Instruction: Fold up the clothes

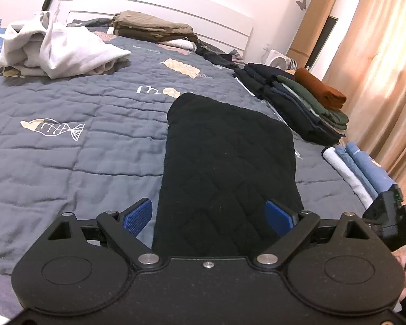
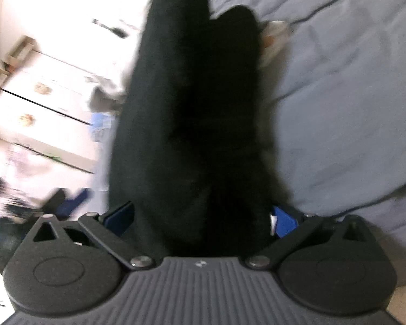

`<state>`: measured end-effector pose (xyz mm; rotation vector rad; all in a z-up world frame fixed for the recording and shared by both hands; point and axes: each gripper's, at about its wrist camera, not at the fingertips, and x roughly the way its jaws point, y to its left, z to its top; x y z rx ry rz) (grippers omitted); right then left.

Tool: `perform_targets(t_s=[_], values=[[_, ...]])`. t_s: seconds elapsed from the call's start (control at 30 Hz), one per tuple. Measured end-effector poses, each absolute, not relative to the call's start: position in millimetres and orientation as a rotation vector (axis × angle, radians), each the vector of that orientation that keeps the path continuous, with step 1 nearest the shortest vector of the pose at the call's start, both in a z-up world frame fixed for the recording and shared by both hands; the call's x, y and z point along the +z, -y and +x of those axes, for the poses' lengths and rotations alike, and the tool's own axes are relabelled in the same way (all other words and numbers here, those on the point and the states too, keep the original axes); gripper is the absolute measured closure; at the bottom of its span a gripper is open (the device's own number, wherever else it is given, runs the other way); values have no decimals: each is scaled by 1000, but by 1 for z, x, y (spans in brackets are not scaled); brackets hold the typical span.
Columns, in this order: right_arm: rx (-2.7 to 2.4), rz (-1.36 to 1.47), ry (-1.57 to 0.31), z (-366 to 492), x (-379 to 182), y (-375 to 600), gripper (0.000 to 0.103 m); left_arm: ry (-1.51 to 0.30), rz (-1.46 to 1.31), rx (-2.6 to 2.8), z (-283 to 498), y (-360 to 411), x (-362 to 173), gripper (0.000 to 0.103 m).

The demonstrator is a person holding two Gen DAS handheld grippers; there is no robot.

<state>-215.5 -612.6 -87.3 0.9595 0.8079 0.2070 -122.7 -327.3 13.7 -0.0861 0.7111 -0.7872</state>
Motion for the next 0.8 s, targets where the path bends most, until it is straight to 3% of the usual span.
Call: perform_targets(t_s=[0.3, 0.5, 0.6, 0.8], values=[[208, 940, -859, -197, -105, 599, 0, -713, -77, -791, -121, 331, 13, 13], [285, 1033, -747, -212, -88, 606, 5, -714, -81, -784, -119, 330, 12, 13], [263, 1019, -788, -208, -97, 603, 5, -720, -87, -774, -116, 330, 11, 13], [216, 1017, -835, -198, -106, 597, 0, -730, -82, -757, -112, 334, 8, 13]])
